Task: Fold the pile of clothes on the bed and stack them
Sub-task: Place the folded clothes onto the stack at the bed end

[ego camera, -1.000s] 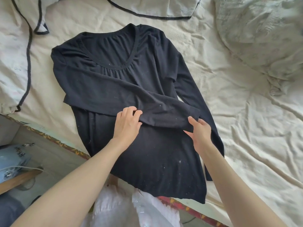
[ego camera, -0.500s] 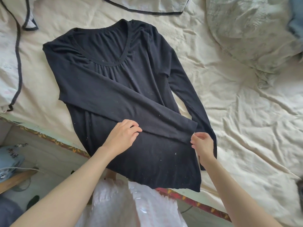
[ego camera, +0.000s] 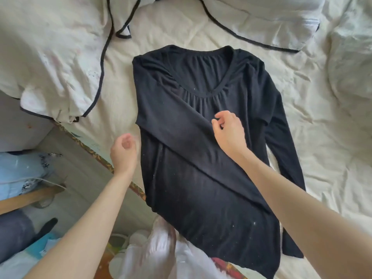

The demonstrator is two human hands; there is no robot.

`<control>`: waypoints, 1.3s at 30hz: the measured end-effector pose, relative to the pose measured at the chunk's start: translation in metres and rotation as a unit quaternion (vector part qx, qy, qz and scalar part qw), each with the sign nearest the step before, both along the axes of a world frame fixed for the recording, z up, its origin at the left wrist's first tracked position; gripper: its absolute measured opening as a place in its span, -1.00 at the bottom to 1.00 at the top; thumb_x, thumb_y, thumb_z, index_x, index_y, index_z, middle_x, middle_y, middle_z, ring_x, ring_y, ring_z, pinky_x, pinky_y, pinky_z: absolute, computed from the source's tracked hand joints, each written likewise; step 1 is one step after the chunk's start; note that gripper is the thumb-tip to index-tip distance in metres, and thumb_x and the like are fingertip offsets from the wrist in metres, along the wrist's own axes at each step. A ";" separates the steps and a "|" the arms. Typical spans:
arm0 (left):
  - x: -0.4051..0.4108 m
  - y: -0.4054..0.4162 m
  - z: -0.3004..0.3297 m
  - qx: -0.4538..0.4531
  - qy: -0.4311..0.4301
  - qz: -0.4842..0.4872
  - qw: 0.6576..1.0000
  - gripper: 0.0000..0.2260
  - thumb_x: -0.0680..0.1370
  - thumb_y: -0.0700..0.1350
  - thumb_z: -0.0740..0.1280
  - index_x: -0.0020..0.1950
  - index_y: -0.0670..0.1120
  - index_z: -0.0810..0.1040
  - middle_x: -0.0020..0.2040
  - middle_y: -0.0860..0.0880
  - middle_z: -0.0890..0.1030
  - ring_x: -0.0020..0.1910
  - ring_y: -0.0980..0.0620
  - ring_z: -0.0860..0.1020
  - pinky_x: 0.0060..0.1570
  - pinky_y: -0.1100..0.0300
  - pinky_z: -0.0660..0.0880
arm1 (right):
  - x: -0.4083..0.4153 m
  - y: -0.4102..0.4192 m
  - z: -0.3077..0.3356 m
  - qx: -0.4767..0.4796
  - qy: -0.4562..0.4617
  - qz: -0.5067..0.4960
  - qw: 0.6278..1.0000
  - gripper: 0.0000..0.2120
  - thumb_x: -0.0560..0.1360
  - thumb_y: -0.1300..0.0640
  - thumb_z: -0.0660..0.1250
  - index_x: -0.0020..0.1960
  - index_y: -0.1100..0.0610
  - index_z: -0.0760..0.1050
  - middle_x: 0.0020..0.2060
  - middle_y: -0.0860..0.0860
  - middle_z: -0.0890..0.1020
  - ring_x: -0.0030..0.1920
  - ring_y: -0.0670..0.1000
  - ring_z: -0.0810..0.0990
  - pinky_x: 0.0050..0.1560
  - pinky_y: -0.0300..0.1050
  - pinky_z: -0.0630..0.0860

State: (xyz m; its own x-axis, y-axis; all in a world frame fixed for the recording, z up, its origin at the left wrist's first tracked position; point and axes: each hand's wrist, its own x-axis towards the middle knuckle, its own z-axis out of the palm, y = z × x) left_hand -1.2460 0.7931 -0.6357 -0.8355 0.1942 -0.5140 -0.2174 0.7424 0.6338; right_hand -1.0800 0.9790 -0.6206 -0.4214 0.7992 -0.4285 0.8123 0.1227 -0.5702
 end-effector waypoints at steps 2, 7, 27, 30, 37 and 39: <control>-0.020 0.003 -0.007 0.063 -0.064 0.029 0.996 -0.78 0.62 -0.16 0.21 0.25 -0.05 0.50 0.12 0.01 0.56 0.07 0.08 0.56 0.06 0.22 0.50 | -0.047 0.009 -0.006 -0.010 0.024 0.057 0.998 -0.79 0.58 0.10 0.20 0.17 0.14 0.47 -0.09 -0.07 0.46 0.04 0.01 0.50 0.05 -0.18 0.34; -0.039 0.019 -0.020 0.164 -0.153 -0.013 0.974 -0.86 0.61 -0.10 0.24 0.10 0.11 0.50 0.03 0.14 0.60 -0.04 0.30 0.58 -0.02 0.40 0.51 | -0.149 0.025 -0.020 -0.020 0.062 0.137 0.988 -0.71 0.59 0.03 0.20 0.25 0.13 0.44 0.02 -0.05 0.50 0.07 -0.05 0.49 0.04 -0.25 0.34; -0.056 0.004 -0.033 0.094 -0.059 0.007 0.994 -0.91 0.60 -0.10 0.26 -0.11 0.00 0.44 -0.18 0.15 0.51 -0.18 0.25 0.48 -0.21 0.55 0.36 | -0.263 0.035 -0.038 -0.115 0.053 0.047 0.991 -0.87 0.53 0.06 0.32 -0.15 0.09 0.53 -0.34 -0.11 0.48 -0.30 -0.14 0.43 -0.31 -0.31 0.38; -0.058 0.004 -0.031 0.087 -0.060 -0.005 0.994 -0.93 0.59 -0.08 0.28 -0.02 -0.07 0.51 -0.16 0.15 0.53 -0.15 0.24 0.50 -0.16 0.51 0.40 | -0.245 0.031 -0.029 -0.118 0.058 0.049 0.990 -0.90 0.53 0.05 0.31 -0.09 0.07 0.53 -0.27 -0.09 0.53 -0.20 -0.08 0.48 -0.13 -0.16 0.48; -0.023 -0.008 -0.005 0.084 -0.025 0.064 0.994 -0.96 0.57 -0.13 0.30 0.00 -0.03 0.47 -0.13 0.20 0.50 -0.14 0.25 0.48 -0.21 0.58 0.35 | -0.110 0.019 -0.009 -0.069 -0.027 0.045 0.996 -0.80 0.55 0.06 0.28 0.15 0.04 0.50 -0.09 -0.08 0.57 -0.06 -0.10 0.52 -0.15 -0.45 0.33; 0.001 -0.010 0.000 0.080 -0.046 0.053 0.994 -0.98 0.58 -0.15 0.28 -0.03 -0.03 0.47 -0.15 0.16 0.52 -0.15 0.19 0.50 -0.19 0.48 0.38 | -0.052 0.009 -0.008 -0.061 -0.057 0.031 0.996 -0.81 0.55 0.10 0.28 0.14 0.08 0.51 -0.12 -0.07 0.58 -0.08 -0.08 0.52 -0.08 -0.34 0.33</control>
State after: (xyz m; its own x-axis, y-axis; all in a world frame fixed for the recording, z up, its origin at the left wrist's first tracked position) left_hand -1.2448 0.7834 -0.6357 -0.8065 0.1936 -0.5587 -0.3509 0.6038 0.7158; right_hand -1.1321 0.9885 -0.6287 -0.4111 0.7123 -0.5689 0.8658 0.1098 -0.4882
